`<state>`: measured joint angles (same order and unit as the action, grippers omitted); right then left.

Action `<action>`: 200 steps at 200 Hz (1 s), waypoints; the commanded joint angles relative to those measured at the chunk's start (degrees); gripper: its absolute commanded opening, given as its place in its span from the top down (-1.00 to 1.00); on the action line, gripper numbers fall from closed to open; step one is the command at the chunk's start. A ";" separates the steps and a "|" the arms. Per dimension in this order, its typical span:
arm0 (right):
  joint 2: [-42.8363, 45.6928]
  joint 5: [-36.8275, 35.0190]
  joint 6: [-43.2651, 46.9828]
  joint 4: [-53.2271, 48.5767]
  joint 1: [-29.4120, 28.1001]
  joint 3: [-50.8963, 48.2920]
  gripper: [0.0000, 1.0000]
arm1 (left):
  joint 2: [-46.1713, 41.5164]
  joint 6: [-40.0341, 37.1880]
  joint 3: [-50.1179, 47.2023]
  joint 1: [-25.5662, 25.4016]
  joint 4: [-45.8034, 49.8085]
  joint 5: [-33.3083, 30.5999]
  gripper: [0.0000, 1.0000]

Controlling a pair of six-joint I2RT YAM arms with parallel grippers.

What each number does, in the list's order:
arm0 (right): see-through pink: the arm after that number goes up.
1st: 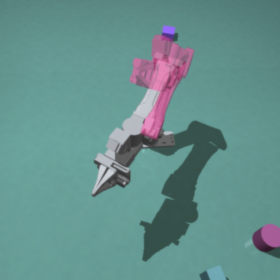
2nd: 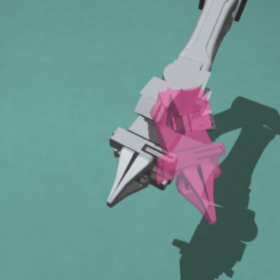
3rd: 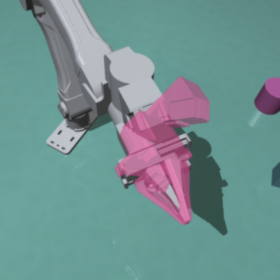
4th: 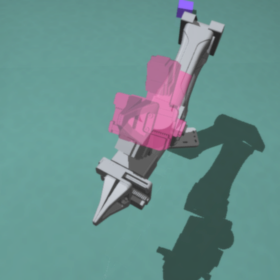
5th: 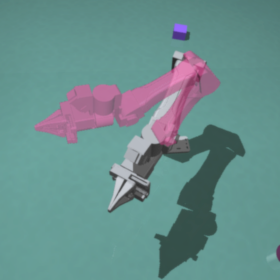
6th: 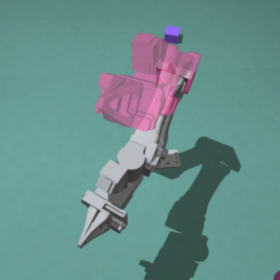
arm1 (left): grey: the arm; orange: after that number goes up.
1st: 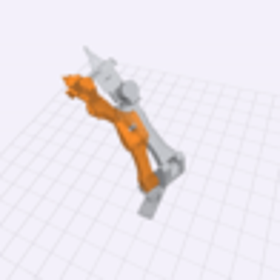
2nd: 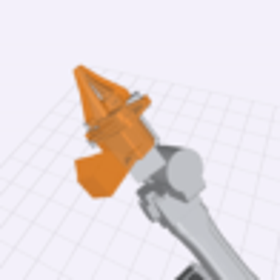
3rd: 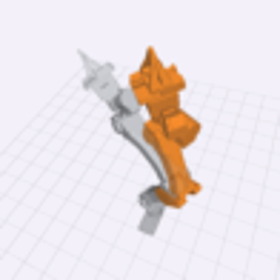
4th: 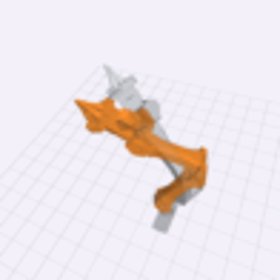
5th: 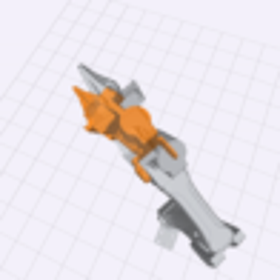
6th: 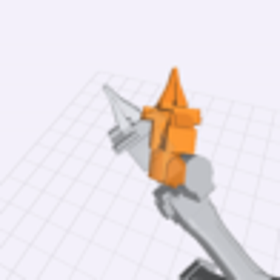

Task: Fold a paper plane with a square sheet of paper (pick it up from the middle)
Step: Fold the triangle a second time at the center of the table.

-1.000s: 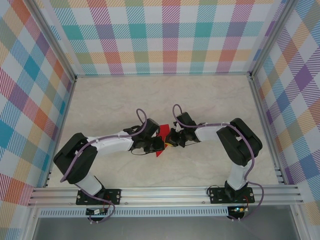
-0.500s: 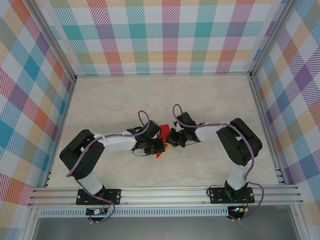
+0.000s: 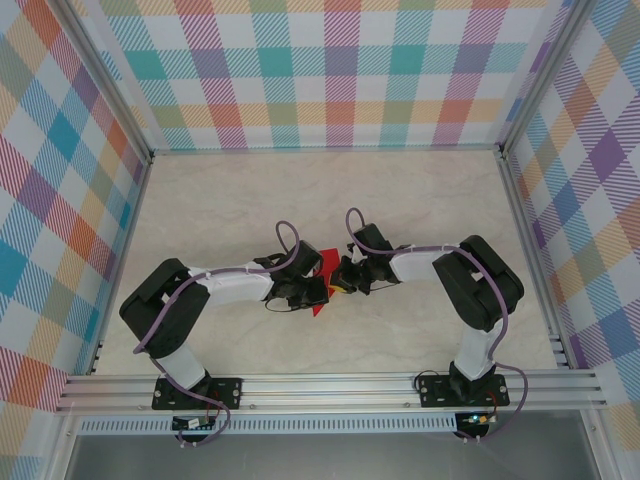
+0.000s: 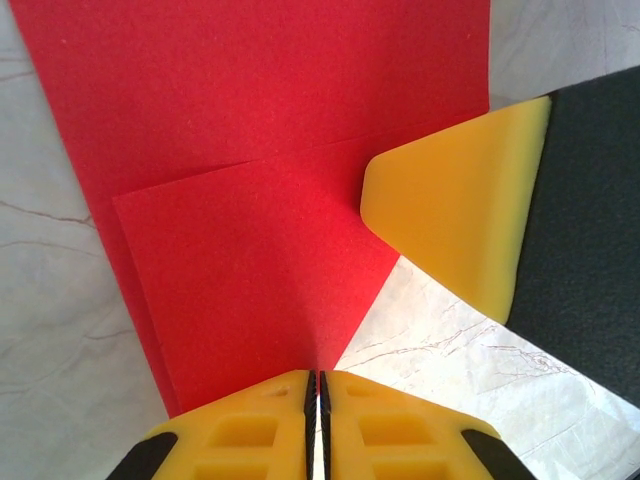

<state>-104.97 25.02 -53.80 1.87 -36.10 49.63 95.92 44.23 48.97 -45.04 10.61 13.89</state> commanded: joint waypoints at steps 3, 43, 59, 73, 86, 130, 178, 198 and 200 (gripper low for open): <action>-4.84 -5.94 -0.36 -6.60 -0.12 -1.64 0.94 | 0.75 1.04 -0.82 -0.63 1.93 -0.93 0.76; -4.90 -6.03 -0.25 -7.01 -0.11 -1.55 0.94 | 0.94 0.73 -1.77 -0.63 3.09 -1.38 0.77; -4.90 -6.12 -0.11 -7.19 -0.14 -1.55 0.94 | 1.02 0.65 -2.26 -0.66 3.45 -1.32 0.78; -5.05 -6.20 -0.13 -7.16 -0.11 -1.64 0.94 | 1.02 0.65 -2.76 -0.58 3.52 -1.23 0.79; -5.16 -6.21 -0.17 -7.16 -0.15 -1.57 0.94 | 1.02 0.75 -3.17 -0.58 3.58 -1.25 0.79; -5.33 -6.27 0.05 -7.55 -0.16 -1.37 0.95 | -1.42 -0.27 -1.53 -0.62 3.79 -0.83 0.80; -5.42 -6.38 0.10 -8.11 -0.11 -0.89 0.94 | -3.13 -1.00 -1.52 -0.65 0.70 3.69 0.79; -5.51 -6.38 0.32 -8.29 -0.11 -0.74 0.94 | -2.61 -1.15 -2.73 -0.64 1.84 3.56 0.79; -5.51 -6.38 0.29 -8.31 -0.11 -0.71 0.94 | -2.54 -1.14 -2.91 -0.59 1.93 3.59 0.79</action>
<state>-105.36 25.39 -53.76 0.40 -36.01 50.50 94.11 43.90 47.68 -45.04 10.66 15.90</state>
